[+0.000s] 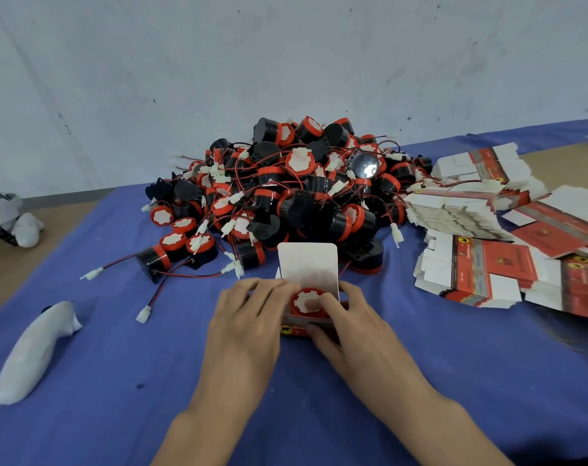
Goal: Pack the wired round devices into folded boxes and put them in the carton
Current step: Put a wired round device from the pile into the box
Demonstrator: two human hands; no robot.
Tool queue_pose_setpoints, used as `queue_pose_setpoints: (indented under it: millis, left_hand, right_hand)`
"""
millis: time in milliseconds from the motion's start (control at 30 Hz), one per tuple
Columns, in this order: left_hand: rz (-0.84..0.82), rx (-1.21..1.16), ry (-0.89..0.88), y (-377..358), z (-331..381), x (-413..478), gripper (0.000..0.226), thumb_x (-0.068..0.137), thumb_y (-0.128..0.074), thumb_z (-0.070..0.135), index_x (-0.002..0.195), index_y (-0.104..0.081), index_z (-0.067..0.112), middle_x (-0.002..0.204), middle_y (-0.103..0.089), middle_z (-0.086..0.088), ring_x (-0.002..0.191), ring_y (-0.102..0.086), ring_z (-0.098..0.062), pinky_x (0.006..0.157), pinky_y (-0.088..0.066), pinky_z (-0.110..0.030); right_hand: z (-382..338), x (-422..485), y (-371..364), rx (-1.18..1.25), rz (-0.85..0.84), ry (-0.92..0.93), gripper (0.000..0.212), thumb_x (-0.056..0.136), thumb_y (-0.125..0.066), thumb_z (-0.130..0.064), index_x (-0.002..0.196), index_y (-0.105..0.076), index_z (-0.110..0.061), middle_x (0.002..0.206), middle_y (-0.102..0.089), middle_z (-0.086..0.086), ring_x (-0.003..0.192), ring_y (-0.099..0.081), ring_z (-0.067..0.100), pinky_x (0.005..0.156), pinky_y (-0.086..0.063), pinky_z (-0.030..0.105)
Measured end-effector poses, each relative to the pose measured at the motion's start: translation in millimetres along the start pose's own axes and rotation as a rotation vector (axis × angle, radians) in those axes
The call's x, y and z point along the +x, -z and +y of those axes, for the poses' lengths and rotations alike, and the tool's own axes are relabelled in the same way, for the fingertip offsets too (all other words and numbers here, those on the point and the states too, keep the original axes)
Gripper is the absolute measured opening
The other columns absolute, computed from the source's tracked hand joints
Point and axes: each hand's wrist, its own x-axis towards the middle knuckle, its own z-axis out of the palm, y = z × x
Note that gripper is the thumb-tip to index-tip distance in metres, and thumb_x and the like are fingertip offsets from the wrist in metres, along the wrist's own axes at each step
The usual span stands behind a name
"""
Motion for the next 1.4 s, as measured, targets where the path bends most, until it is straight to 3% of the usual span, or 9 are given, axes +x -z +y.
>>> queue_pose_setpoints:
  millis: [100, 233, 400, 600, 700, 800, 967, 1100, 1400]
  left_hand:
    - [-0.054, 0.0, 0.074, -2, 2, 0, 0.055, 0.063, -0.08, -0.015, 0.112, -0.073, 0.009, 0.102, -0.073, -0.002, 0.095, -0.065, -0.03, 0.076, -0.054, -0.04]
    - [-0.05, -0.103, 0.17, -2, 11, 4, 0.021, 0.089, -0.066, 0.01, 0.109, -0.072, 0.015, 0.099, -0.07, 0.004, 0.098, -0.053, -0.018, 0.077, -0.051, -0.037]
    - [0.088, -0.633, 0.701, 6, 29, 19, 0.017, 0.098, -0.062, 0.031, 0.095, -0.062, 0.048, 0.106, -0.051, 0.039, 0.108, -0.05, 0.006, 0.084, -0.044, -0.011]
    - [0.27, -0.919, 1.035, 9, 30, 31, 0.006, 0.093, -0.066, 0.04, 0.097, -0.07, 0.037, 0.099, -0.07, 0.02, 0.098, -0.061, -0.001, 0.076, -0.047, -0.011]
    - [0.172, -0.858, 0.967, 9, 31, 31, 0.004, 0.094, -0.063, 0.041, 0.098, -0.065, 0.039, 0.103, -0.065, 0.022, 0.102, -0.058, 0.003, 0.081, -0.049, -0.016]
    - [0.025, -0.491, 0.634, 10, 23, 26, 0.01, 0.096, -0.056, 0.038, 0.101, -0.063, 0.033, 0.104, -0.059, 0.025, 0.106, -0.045, 0.005, 0.088, -0.041, -0.019]
    - [-0.152, 0.021, 0.235, 7, 8, 17, 0.011, 0.085, -0.077, 0.016, 0.094, -0.072, 0.016, 0.089, -0.067, 0.001, 0.086, -0.061, -0.027, 0.068, -0.049, -0.041]
    - [-0.282, 0.123, 0.163, 5, 4, 12, 0.034, 0.064, -0.093, 0.01, 0.091, -0.073, 0.017, 0.087, -0.065, 0.002, 0.085, -0.063, -0.027, 0.068, -0.05, -0.038]
    - [-0.301, 0.044, 0.138, 3, 1, 11, 0.023, 0.071, -0.085, 0.002, 0.089, -0.074, 0.012, 0.089, -0.067, 0.0, 0.08, -0.064, -0.025, 0.065, -0.051, -0.037]
  right_hand:
    - [1, 0, 0, 0.012, 0.002, 0.004, 0.028, 0.102, -0.051, -0.044, 0.128, -0.04, -0.043, 0.147, -0.029, -0.012, 0.116, -0.053, 0.009, 0.077, -0.046, 0.018]
    - [0, 0, -2, 0.018, 0.016, 0.002, 0.027, 0.102, -0.052, -0.042, 0.127, -0.043, -0.039, 0.15, -0.029, -0.009, 0.116, -0.054, 0.011, 0.08, -0.05, 0.022]
    - [-2, 0, -3, 0.031, 0.013, 0.017, 0.027, 0.101, -0.052, -0.043, 0.125, -0.039, -0.043, 0.151, -0.026, -0.012, 0.118, -0.053, 0.011, 0.079, -0.055, 0.027]
    - [-4, 0, -4, 0.004, -0.005, 0.026, 0.029, 0.099, -0.052, -0.047, 0.126, -0.041, -0.045, 0.149, -0.026, -0.015, 0.117, -0.053, 0.009, 0.072, -0.043, 0.018]
    - [-4, 1, -3, 0.009, -0.008, 0.013, 0.03, 0.098, -0.053, -0.048, 0.125, -0.038, -0.045, 0.144, -0.027, -0.016, 0.114, -0.053, 0.007, 0.075, -0.048, 0.02]
    - [-3, 3, -1, 0.016, -0.011, -0.011, 0.031, 0.097, -0.053, -0.05, 0.124, -0.039, -0.044, 0.139, -0.028, -0.017, 0.111, -0.052, 0.006, 0.072, -0.048, 0.019]
    - [-5, 4, 0, -0.023, -0.024, -0.006, 0.033, 0.095, -0.053, -0.05, 0.123, -0.036, -0.043, 0.136, -0.029, -0.014, 0.109, -0.051, 0.008, 0.07, -0.051, 0.021]
    - [-8, 3, 0, -0.062, -0.024, -0.026, 0.043, 0.094, -0.049, -0.053, 0.133, -0.033, -0.04, 0.135, -0.03, -0.01, 0.105, -0.053, 0.01, 0.07, -0.047, 0.02]
    - [-18, 6, 3, -0.266, -0.023, -0.062, 0.064, 0.093, -0.032, -0.058, 0.151, -0.024, -0.032, 0.131, -0.041, -0.002, 0.108, -0.054, 0.015, 0.087, -0.047, 0.029]
